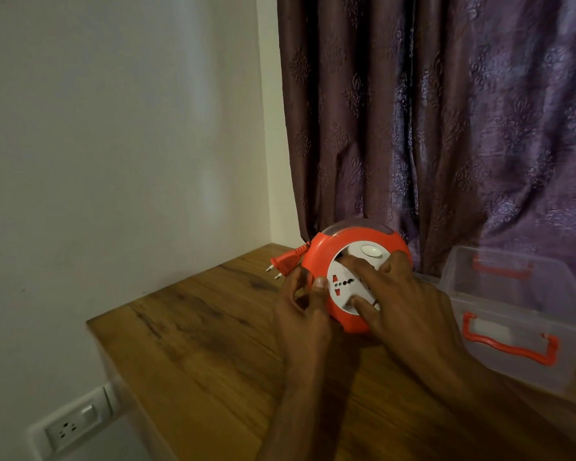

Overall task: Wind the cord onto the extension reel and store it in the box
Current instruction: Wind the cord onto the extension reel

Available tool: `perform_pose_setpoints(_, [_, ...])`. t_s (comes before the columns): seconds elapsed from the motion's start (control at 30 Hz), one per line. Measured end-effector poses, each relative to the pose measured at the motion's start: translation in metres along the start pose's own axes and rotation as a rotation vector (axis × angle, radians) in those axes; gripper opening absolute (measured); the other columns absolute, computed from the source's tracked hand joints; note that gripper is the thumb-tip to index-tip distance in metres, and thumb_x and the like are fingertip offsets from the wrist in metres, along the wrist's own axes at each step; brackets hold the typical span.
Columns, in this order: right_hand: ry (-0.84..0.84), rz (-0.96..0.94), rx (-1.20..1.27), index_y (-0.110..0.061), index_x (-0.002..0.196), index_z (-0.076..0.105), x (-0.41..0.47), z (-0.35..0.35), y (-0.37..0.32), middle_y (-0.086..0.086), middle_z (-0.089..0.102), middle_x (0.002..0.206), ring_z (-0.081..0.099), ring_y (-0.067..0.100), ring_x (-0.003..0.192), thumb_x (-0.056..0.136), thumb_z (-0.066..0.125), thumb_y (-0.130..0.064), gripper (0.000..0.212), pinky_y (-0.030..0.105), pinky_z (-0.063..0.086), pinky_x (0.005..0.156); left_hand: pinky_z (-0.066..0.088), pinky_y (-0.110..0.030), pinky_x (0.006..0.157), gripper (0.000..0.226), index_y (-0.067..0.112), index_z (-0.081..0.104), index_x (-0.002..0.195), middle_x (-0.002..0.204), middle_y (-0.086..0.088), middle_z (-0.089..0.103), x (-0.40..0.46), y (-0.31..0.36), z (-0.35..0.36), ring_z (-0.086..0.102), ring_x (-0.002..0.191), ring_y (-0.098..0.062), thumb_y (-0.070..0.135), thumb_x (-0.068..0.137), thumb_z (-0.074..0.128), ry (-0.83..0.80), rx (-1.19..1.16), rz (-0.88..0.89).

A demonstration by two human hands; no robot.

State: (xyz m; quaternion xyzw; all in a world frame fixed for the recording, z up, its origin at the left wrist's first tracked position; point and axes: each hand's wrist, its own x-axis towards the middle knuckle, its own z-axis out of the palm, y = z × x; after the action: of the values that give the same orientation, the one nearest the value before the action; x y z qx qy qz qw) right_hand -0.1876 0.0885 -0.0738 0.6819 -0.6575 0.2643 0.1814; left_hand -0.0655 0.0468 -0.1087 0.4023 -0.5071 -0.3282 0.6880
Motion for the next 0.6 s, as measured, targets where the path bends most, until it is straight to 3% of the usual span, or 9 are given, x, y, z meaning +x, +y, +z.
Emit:
perform_pose_setpoints(0.23, [-0.037,0.021,-0.011,-0.052,0.139,0.008,-0.004,0.003,-0.004,0.005,0.035,0.127,0.059,0.023,0.097,0.088,0.044,-0.051,0.062,0.035,0.052,0.073,0.043,-0.005,0.060,0.042,0.033,0.048,0.121,0.098,0.029,0.053,-0.003,0.000,0.003,0.055,0.077,0.009,0.046,0.083,0.060,0.059,0.072,0.060])
perform_pose_setpoints(0.4, [-0.026,-0.017,-0.046,-0.051,0.140,0.009,-0.003,-0.003,-0.010,0.006,0.024,0.136,0.051,0.026,0.113,0.092,0.044,-0.038,0.061,0.037,0.050,0.081,0.042,0.000,0.052,0.035,0.048,0.041,0.102,0.091,0.033,0.051,-0.002,0.004,0.000,0.058,0.075,0.019,0.061,0.071,0.052,0.031,0.017,0.049])
perform_pose_setpoints(0.5, [-0.032,-0.056,-0.062,-0.049,0.140,0.011,-0.002,-0.002,-0.010,0.008,0.018,0.141,0.042,0.028,0.123,0.093,0.042,-0.036,0.058,0.037,0.048,0.089,0.040,0.004,0.058,0.058,0.037,0.040,0.127,0.110,0.029,0.053,-0.002,0.003,-0.001,0.059,0.087,0.014,0.058,0.075,0.055,0.012,-0.006,0.073])
perform_pose_setpoints(0.6, [-0.047,-0.070,-0.055,-0.048,0.141,0.008,-0.001,0.001,-0.006,0.006,0.011,0.147,0.030,0.028,0.132,0.095,0.040,-0.041,0.057,0.036,0.042,0.098,0.045,0.000,0.064,0.058,0.041,0.033,0.135,0.116,0.034,0.049,0.000,0.004,-0.001,0.059,0.097,0.010,0.044,0.084,0.061,0.008,0.033,0.169])
